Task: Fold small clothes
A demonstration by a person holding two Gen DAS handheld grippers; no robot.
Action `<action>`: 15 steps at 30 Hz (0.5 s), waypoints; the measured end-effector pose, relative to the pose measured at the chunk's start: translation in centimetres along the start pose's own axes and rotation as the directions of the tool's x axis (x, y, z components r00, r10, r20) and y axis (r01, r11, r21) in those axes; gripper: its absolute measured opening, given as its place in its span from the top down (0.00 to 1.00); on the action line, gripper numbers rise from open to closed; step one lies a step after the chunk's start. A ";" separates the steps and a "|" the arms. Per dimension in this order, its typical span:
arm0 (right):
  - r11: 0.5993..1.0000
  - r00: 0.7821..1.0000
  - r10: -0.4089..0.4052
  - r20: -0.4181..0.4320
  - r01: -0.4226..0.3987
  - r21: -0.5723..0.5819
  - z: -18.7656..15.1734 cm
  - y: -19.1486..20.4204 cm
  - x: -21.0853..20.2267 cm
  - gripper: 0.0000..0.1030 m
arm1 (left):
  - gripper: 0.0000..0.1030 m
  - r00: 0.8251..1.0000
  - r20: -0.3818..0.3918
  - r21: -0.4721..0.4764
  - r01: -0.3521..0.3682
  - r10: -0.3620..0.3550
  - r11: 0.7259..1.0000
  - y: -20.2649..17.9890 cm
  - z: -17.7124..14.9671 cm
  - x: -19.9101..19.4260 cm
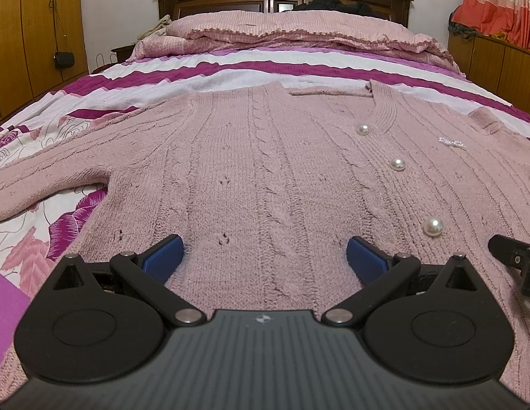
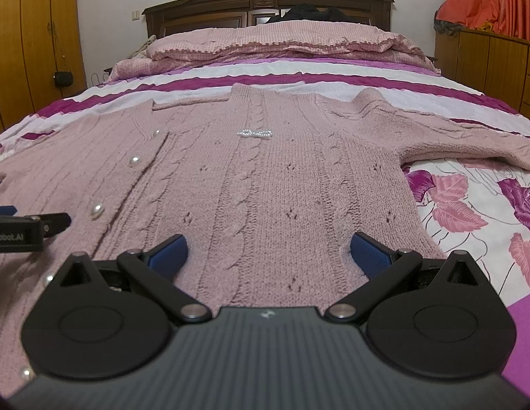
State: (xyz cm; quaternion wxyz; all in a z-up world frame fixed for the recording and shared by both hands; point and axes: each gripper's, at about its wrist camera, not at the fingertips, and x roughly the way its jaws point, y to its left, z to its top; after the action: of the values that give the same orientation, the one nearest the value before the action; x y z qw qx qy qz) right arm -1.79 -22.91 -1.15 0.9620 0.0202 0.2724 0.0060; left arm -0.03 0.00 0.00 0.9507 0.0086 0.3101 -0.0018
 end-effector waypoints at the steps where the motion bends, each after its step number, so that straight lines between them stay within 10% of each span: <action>1: 1.000 1.000 0.000 0.000 0.000 0.000 0.0 0.0 0.0 0.00 | 0.00 1.000 -0.002 0.000 0.000 0.000 1.000 0.0 0.0 0.0; 15: 0.997 0.996 0.057 -0.066 -0.054 0.051 2.0 -1.0 -0.2 0.00 | 0.00 0.997 -0.071 0.013 -0.022 0.022 1.000 -0.4 1.8 -0.5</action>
State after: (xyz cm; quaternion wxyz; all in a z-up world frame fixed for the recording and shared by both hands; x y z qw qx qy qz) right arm -0.88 -23.96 0.64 0.9509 0.0511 0.3041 0.0267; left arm 0.63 -0.43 1.81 0.9388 0.0180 0.3438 0.0071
